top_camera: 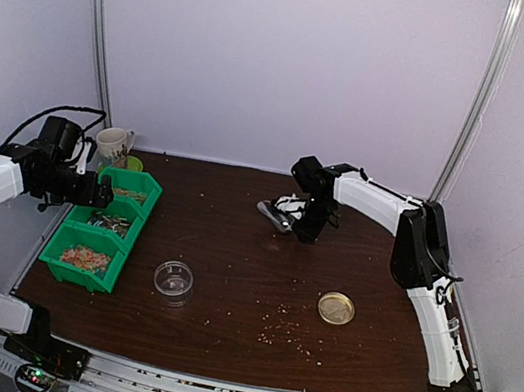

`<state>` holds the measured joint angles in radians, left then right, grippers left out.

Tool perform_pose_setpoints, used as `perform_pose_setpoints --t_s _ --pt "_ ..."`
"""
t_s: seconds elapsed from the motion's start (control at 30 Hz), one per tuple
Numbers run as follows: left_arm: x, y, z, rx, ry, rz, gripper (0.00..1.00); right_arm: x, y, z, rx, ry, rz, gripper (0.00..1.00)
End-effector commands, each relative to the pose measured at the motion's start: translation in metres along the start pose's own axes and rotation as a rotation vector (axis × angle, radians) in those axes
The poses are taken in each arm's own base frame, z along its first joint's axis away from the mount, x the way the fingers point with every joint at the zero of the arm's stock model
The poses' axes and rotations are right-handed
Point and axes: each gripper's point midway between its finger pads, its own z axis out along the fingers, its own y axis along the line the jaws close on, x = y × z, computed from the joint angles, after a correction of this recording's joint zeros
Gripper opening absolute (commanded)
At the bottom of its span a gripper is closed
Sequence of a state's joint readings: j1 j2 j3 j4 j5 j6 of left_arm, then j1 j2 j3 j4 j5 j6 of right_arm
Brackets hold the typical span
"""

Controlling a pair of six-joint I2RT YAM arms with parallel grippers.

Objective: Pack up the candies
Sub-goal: Pick up the spatula from the center of the board, then pass from the right arm to the left

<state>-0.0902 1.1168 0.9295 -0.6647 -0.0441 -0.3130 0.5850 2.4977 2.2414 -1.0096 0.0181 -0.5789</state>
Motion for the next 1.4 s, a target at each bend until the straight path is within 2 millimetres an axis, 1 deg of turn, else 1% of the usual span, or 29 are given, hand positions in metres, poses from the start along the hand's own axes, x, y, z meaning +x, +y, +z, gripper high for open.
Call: perform_pose_setpoints --t_s 0.0,0.07,0.17,0.4,0.57,0.67,0.73,0.77,0.87,1.0,1.17,1.37 --pt "-0.015 0.000 -0.008 0.010 -0.045 -0.004 0.98 -0.002 0.002 0.002 0.009 0.005 -0.016 0.23" --pt "-0.015 0.000 -0.009 0.009 -0.044 -0.003 0.98 -0.003 0.003 0.002 0.006 0.004 -0.020 0.20" --pt "-0.015 0.001 -0.010 0.007 -0.048 -0.003 0.98 -0.002 0.004 0.002 0.007 0.006 -0.022 0.18" --pt "-0.015 0.001 -0.011 0.007 -0.049 -0.004 0.98 -0.001 0.004 0.002 0.013 0.005 -0.019 0.01" --pt "-0.016 0.000 -0.012 0.012 -0.055 -0.002 0.98 0.000 0.008 -0.002 -0.004 -0.006 -0.003 0.00" --pt "-0.016 -0.002 -0.012 0.024 -0.053 0.001 0.98 -0.003 0.007 -0.009 0.004 -0.036 0.028 0.00" --pt "-0.015 -0.005 -0.012 0.039 -0.051 0.006 0.98 -0.009 0.004 -0.021 0.014 -0.087 0.055 0.00" --pt "-0.015 -0.005 -0.012 0.045 -0.051 0.009 0.98 -0.013 0.003 -0.032 0.019 -0.124 0.067 0.00" --pt "-0.014 -0.009 -0.012 0.067 -0.051 0.019 0.98 -0.021 0.006 -0.055 0.035 -0.201 0.088 0.00" --pt "-0.015 -0.018 -0.014 0.123 -0.064 0.033 0.98 -0.026 0.009 -0.081 0.111 -0.255 0.082 0.00" --pt "-0.016 -0.039 -0.018 0.244 -0.083 0.060 0.98 -0.034 0.022 -0.109 0.229 -0.299 0.057 0.00" --pt "-0.014 -0.074 -0.026 0.456 -0.094 0.087 0.98 -0.047 0.049 -0.143 0.366 -0.404 0.019 0.00"
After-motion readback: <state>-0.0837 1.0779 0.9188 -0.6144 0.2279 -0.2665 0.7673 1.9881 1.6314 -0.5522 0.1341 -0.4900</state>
